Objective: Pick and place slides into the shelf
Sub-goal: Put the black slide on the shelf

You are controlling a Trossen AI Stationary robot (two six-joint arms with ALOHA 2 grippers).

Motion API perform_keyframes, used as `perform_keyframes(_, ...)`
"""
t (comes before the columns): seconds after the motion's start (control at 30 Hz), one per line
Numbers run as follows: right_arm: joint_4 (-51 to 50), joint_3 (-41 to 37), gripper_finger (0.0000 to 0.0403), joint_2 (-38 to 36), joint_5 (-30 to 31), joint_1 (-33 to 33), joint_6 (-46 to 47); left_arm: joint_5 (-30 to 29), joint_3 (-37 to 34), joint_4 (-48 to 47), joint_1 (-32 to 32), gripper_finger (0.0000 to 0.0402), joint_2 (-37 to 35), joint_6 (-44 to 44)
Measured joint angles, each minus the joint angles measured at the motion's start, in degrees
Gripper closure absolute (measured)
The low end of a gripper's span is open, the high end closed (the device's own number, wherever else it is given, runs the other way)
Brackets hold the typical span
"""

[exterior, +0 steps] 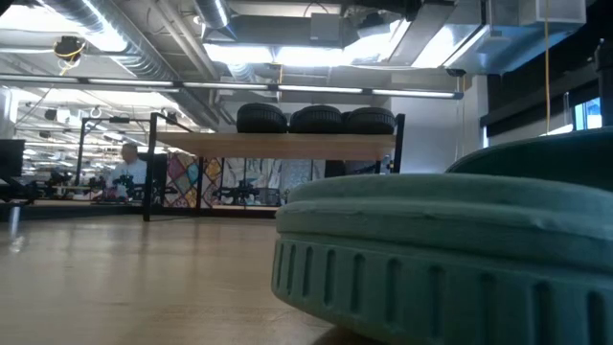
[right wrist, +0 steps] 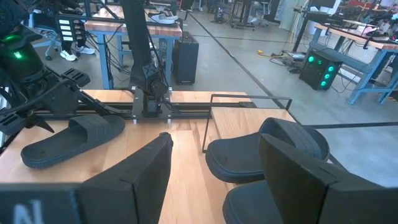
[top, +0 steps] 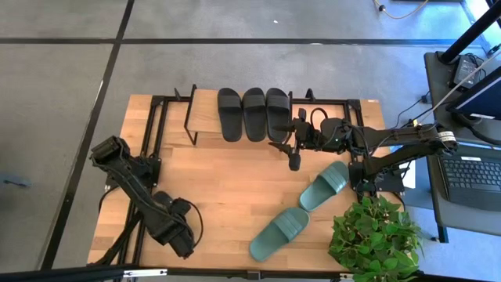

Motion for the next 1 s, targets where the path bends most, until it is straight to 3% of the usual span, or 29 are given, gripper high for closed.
perform_keyframes(0.7, 0.0, 0.0, 0.0163, 0.0, 0.0, -1.5, 0.0, 0.2, -2.1, -1.0, 0.0, 0.0133, 0.0, -3.9)
perform_keyframes(0.87, 0.0, 0.0, 0.0163, 0.0, 0.0, -1.7, 0.0, 6.2, -6.3, -1.1, 0.6, 0.0134, 0.0, -5.0)
perform_keyframes(1.0, 0.0, 0.0, 0.0163, 0.0, 0.0, -1.9, 0.0, 7.0, -9.1, 1.6, 0.6, 0.0134, 0.0, -4.9)
